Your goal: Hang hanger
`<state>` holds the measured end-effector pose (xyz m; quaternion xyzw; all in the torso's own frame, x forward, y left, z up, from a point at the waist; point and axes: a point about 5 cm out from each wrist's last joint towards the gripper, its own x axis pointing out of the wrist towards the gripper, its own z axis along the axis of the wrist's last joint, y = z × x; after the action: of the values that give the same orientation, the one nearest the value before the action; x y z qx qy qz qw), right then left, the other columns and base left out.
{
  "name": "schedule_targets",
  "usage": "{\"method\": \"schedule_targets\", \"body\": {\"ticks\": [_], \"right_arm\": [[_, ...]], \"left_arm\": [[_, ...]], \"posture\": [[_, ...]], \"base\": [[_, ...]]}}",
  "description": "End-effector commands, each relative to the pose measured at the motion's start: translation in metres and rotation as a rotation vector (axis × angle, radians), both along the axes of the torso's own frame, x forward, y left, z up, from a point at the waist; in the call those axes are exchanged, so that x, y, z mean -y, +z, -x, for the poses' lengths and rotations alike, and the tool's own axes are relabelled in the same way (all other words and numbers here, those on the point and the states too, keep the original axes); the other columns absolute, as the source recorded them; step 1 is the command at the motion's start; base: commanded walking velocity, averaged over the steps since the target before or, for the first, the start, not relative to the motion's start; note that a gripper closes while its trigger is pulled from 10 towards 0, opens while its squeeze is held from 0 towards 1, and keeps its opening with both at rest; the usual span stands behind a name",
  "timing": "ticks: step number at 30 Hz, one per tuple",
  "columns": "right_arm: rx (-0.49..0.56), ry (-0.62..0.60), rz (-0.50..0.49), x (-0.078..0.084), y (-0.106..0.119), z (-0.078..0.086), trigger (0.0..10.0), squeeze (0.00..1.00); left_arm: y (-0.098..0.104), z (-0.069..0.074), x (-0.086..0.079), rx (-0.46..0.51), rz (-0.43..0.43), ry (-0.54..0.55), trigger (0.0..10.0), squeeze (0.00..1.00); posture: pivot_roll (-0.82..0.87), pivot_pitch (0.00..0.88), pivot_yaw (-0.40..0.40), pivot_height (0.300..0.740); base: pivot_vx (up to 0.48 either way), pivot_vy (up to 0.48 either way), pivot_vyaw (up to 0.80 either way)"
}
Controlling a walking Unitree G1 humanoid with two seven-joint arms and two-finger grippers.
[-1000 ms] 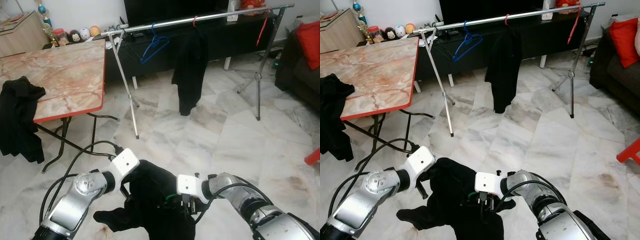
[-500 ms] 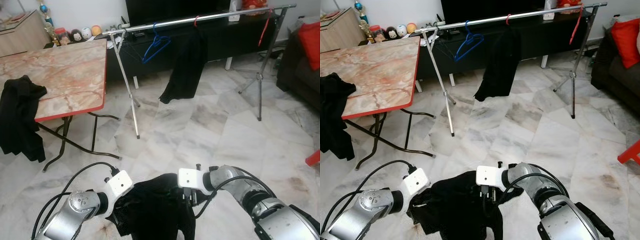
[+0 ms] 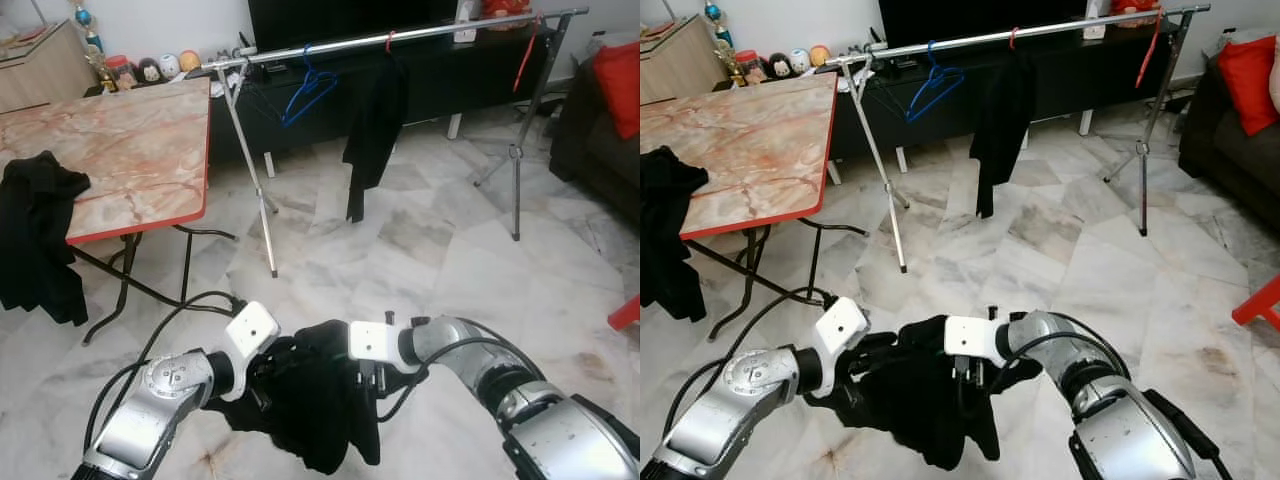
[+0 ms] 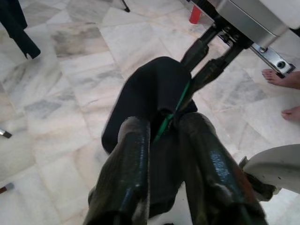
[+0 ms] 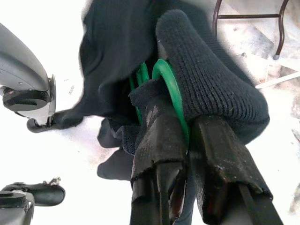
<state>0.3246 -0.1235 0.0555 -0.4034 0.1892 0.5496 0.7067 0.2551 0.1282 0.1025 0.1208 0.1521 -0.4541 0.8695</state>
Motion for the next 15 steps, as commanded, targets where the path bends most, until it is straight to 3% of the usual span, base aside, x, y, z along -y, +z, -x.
{"method": "schedule_targets", "body": {"ticks": [1,3,4,5,7,11,15], "right_arm": [[0.055,0.028,-0.038,-0.009,0.015,-0.008,0.0,0.0],[0.06,0.027,-0.038,-0.009,0.016,-0.009,0.0,0.0],[0.063,0.028,-0.038,-0.01,0.017,-0.01,0.0,0.0],[0.066,0.031,-0.038,-0.011,0.018,-0.011,0.0,0.0],[0.067,0.032,-0.039,-0.011,0.019,-0.011,0.0,0.0],[0.072,0.065,-0.044,-0.015,0.024,-0.012,0.0,0.0],[0.073,0.101,-0.046,-0.016,0.028,-0.013,0.0,0.0]], "left_arm": [[-0.002,0.006,0.0,-0.016,-0.011,-0.036,10.0,1.0],[-0.002,0.008,0.001,-0.022,-0.01,-0.047,10.0,1.0],[-0.002,0.009,0.002,-0.023,-0.009,-0.059,10.0,0.77],[-0.002,0.009,0.003,-0.019,-0.016,-0.064,10.0,0.01],[-0.002,0.009,0.003,-0.016,-0.02,-0.067,10.0,0.01],[-0.004,-0.002,-0.006,0.037,-0.06,0.035,10.0,0.0],[-0.005,0.004,-0.005,0.001,-0.033,-0.007,10.0,0.0]], "posture": [[-0.06,0.0,0.11,0.74],[-0.06,0.0,0.108,0.74],[-0.06,0.0,0.107,0.74],[-0.06,0.0,0.106,0.74],[-0.06,0.0,0.106,0.74],[-0.06,0.0,0.106,0.74],[-0.06,0.0,0.105,0.74]], "base": [[0.0,0.0,0.0],[0.0,0.0,0.0],[0.0,0.0,0.0],[0.0,0.0,0.0],[0.0,0.0,0.0],[0.0,0.0,0.0],[0.0,0.0,0.0]]}}
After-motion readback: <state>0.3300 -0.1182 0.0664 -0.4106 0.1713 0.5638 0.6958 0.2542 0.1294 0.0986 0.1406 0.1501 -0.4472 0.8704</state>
